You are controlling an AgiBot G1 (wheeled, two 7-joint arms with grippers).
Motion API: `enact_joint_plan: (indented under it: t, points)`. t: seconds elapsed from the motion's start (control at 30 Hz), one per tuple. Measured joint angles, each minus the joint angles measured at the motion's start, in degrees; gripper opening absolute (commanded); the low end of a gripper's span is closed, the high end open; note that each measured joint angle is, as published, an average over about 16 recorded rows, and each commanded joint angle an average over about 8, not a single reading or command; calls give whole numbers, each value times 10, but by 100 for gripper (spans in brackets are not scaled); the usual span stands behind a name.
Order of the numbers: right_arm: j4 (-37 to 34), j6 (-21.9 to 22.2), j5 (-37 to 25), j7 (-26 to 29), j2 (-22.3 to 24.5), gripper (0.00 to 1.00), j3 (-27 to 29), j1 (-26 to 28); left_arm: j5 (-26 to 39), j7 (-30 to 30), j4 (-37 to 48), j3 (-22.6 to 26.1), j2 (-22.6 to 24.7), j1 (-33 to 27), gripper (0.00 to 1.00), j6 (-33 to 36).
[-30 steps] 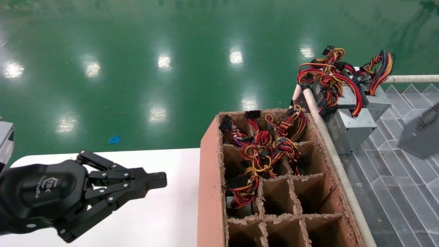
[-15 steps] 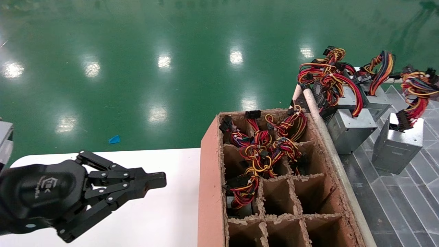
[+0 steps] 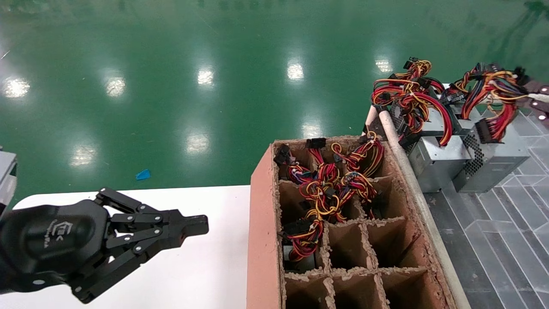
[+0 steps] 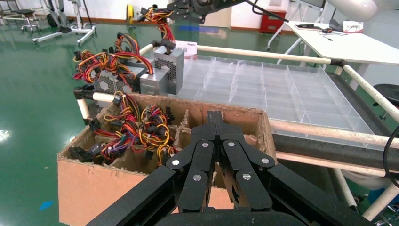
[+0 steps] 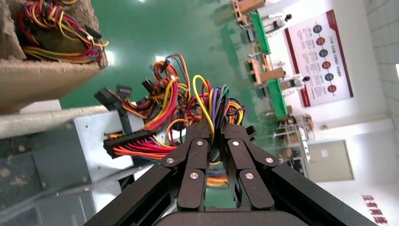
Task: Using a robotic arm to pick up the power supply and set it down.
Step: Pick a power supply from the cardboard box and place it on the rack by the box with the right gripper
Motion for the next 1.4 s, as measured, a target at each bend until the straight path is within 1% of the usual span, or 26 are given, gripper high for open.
enact_joint_plan:
  t: [0.23,0.57,0.8,1.17,1.4]
  points:
    - [-30,7,-26,-6,-10,0,-18,29,0,0,0,0,0,0,0,0]
    - [-82,23,-58,-19,-7,0,-29,58,0,0,0,0,0,0,0,0]
    - [-121,12,-46,-46,-15,0,-24,67,0,0,0,0,0,0,0,0]
    - [-177,-20,-12,-103,-42,0,-12,77,0,0,0,0,0,0,0,0]
    - [-208,-37,-4,-120,-62,0,-16,86,0,0,0,0,0,0,0,0]
